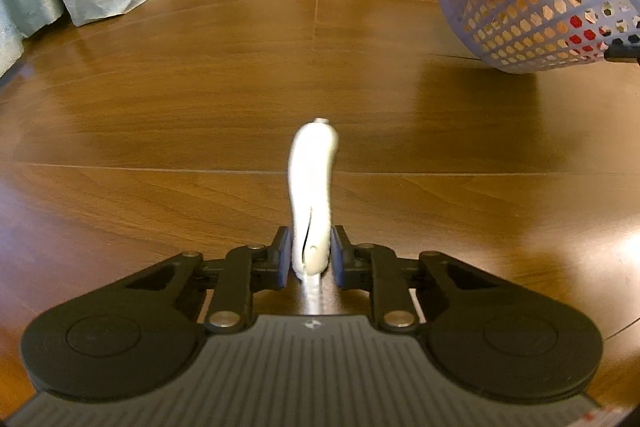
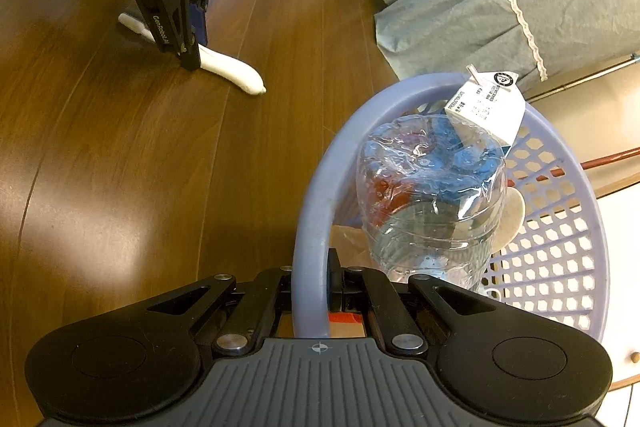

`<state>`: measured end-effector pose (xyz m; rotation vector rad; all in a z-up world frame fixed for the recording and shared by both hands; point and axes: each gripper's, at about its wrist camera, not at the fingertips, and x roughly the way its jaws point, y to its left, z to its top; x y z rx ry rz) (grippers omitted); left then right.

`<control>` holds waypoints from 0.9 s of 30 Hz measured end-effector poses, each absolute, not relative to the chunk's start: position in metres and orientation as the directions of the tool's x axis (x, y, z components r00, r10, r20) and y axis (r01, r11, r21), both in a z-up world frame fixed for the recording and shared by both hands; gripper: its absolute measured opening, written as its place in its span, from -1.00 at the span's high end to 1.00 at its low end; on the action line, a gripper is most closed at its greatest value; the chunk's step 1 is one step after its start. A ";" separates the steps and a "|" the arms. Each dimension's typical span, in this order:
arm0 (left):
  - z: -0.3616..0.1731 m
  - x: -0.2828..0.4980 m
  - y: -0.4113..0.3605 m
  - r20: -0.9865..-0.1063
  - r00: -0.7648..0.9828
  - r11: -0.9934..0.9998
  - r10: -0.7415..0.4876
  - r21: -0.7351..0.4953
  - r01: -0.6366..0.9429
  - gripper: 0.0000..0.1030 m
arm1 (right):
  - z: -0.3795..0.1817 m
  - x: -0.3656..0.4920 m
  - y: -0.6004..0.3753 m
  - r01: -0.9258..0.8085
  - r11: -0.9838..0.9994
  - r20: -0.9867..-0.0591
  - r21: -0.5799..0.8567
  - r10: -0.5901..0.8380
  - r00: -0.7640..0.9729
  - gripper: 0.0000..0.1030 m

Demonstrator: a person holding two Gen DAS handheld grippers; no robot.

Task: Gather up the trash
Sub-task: 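Move the left gripper to the white toothbrush and grasp its handle, then carry the toothbrush with the left gripper over the wastebasket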

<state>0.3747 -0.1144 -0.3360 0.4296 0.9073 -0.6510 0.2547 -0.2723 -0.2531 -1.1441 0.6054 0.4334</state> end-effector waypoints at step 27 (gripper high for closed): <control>-0.249 0.345 -0.056 -0.793 0.491 0.804 -0.360 0.002 0.594 0.68 | -0.246 0.234 -0.231 -0.662 0.282 -0.659 -0.695 0.120 0.742 1.00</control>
